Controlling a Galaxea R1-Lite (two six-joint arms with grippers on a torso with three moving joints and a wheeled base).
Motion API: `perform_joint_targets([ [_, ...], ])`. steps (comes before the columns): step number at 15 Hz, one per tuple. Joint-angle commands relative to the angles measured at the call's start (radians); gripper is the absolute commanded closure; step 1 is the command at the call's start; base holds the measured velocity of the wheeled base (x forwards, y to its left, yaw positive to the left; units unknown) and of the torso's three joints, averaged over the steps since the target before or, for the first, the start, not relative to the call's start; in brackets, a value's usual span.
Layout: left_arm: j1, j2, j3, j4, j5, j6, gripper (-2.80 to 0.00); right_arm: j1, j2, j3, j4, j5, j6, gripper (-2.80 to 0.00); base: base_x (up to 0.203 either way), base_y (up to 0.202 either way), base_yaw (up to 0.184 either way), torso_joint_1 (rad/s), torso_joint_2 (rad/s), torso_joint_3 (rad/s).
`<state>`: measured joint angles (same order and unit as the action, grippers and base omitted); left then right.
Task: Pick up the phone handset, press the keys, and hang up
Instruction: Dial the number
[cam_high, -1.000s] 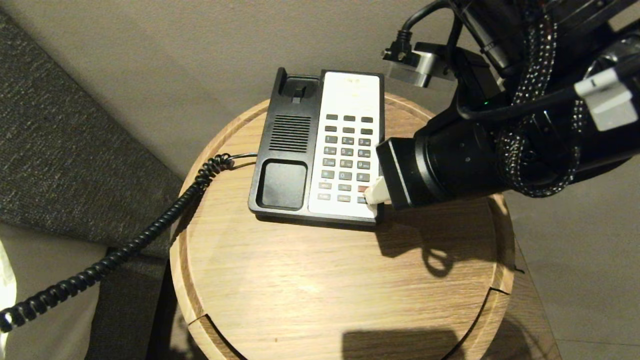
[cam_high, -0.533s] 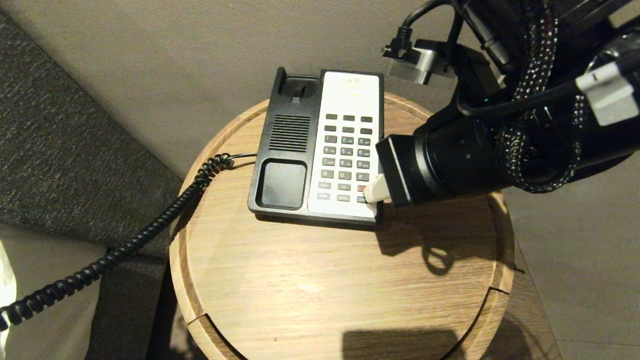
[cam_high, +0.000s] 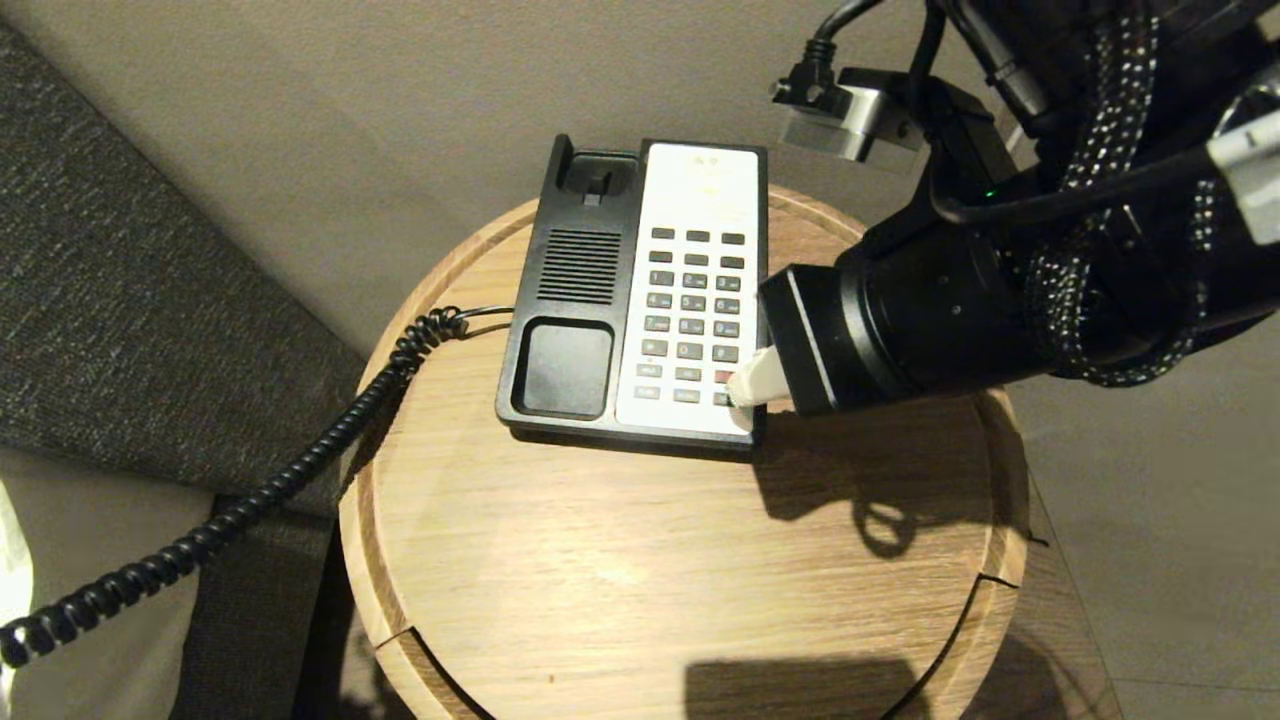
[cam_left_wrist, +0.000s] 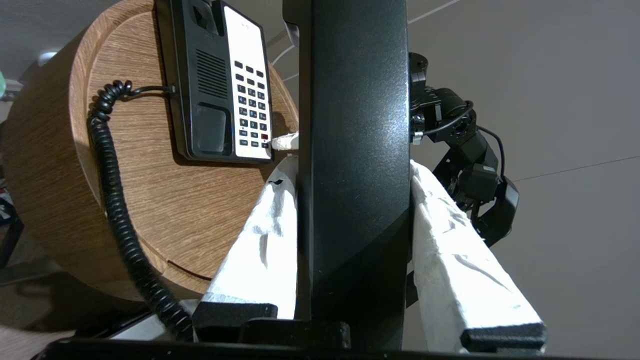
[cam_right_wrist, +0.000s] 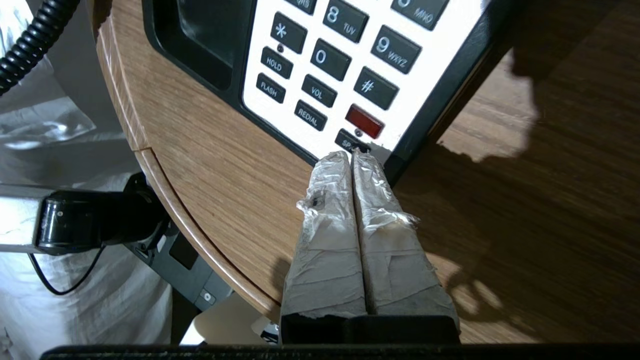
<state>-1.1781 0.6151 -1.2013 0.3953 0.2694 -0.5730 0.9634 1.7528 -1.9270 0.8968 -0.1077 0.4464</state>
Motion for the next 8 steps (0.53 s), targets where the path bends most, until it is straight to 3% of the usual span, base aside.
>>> perform_joint_targets([
  [1,0.000,0.000,-0.001,0.002,0.002,-0.004,0.00,0.004,0.009,0.002,0.004,-0.001,0.002,0.00,0.000,0.000,0.000,0.000,0.00,0.000],
  [8,0.000,-0.007,0.002,0.004,0.002,-0.005,0.00,0.003,0.027,0.000,-0.007,-0.012,0.000,0.00,0.000,0.000,0.000,0.000,0.00,0.000],
])
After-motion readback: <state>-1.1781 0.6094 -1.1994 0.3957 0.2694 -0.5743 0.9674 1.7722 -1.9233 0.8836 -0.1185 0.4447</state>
